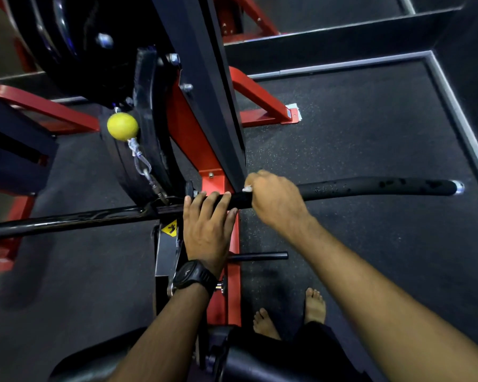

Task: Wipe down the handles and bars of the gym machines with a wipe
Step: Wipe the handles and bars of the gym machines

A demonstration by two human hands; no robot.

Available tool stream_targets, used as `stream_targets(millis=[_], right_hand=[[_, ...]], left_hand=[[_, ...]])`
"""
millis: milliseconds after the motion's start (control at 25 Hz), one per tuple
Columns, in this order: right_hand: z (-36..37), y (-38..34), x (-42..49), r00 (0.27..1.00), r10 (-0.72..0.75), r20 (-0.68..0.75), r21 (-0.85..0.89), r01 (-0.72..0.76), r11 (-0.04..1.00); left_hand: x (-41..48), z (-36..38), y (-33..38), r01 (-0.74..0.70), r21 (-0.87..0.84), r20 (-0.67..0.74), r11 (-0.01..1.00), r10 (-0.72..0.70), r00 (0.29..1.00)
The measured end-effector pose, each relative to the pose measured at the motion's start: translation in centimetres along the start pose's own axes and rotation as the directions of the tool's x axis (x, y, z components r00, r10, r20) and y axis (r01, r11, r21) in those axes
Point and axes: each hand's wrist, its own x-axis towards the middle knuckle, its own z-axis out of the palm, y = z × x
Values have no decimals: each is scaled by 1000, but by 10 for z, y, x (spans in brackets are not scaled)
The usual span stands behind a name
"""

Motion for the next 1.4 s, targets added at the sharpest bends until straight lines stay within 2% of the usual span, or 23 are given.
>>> stream_targets(millis=[80, 120, 240, 280, 400, 440, 520, 560, 640, 680, 720, 800, 840, 960, 1080, 1120, 1160, 1200, 1240, 1280, 1320, 1360, 1400], right_hand=[[-3, 21, 4, 988, 150, -24, 0, -150, 989], [-1, 25, 3, 985, 156, -80, -19, -158, 987], [23, 15, -17, 938, -227, -261, -61, 218, 974], [31, 20, -19, 909, -253, -331, -40, 254, 966], [38, 35, -19, 857, -6, -516, 146, 95, 985], [43, 32, -22, 842, -61, -536, 122, 149, 981], [51, 32, -29, 800, -307, -516, -41, 334, 942], [50, 39, -27, 801, -313, -510, -48, 337, 940], [43, 48, -25, 810, -66, -583, 107, 157, 982], [44, 49, -27, 798, -12, -603, 144, 124, 982], [48, 46, -31, 790, -70, -609, 100, 164, 981], [61, 42, -44, 769, -312, -558, -92, 316, 944], [63, 46, -46, 771, -303, -561, -95, 304, 948], [65, 51, -49, 759, 62, -648, 209, 99, 973], [81, 41, -58, 817, -94, -569, 188, 241, 952], [86, 39, -57, 824, 29, -565, 324, 189, 927], [89, 36, -54, 787, 312, -533, 565, 56, 823], [89, 29, -51, 684, 624, -378, 818, -69, 571], [84, 16, -47, 580, 807, -110, 973, -102, 206], [79, -1, -44, 553, 822, 134, 990, -45, -132], [75, -19, -40, 588, 755, 288, 927, 25, -373], [71, -33, -36, 644, 670, 369, 839, 79, -538], [64, -39, -34, 678, 610, 410, 765, 108, -634]], left_hand=[[1, 0, -2, -3, -10, 5, 1000, 3, 1000], [1, -1, -2, -1, -11, 6, 1000, 1, 1000], [2, -1, 1, 20, -26, 10, 999, -20, 1000], [2, -1, 2, 21, -30, 16, 999, -21, 1000], [6, -2, 3, 23, -16, 42, 1000, -23, 999], [7, -2, 3, 25, -15, 46, 1000, -24, 999], [6, -2, 5, 24, -19, 48, 1000, -23, 999], [6, -2, 5, 20, -19, 51, 1000, -19, 999], [6, -1, 5, 19, -15, 54, 1000, -18, 998], [7, -1, 5, 23, -11, 54, 1000, -22, 998], [7, -1, 5, 27, -10, 55, 1000, -26, 998], [7, -1, 8, 25, -21, 57, 999, -24, 998], [6, -2, 8, 21, -27, 59, 999, -20, 998], [8, -1, 8, 21, -30, 68, 999, -19, 997], [9, 0, 12, 33, -42, 82, 999, -29, 996], [9, 0, 12, 32, -48, 81, 998, -28, 996], [10, 0, 12, 30, -53, 79, 998, -26, 997], [10, 1, 12, 30, -57, 77, 998, -26, 997], [11, 2, 12, 31, -62, 77, 998, -26, 997], [11, 3, 12, 33, -67, 77, 997, -28, 997], [11, 4, 13, 33, -70, 77, 997, -28, 997], [11, 4, 13, 30, -69, 75, 997, -25, 997], [12, 3, 13, 24, -69, 73, 997, -19, 997]])
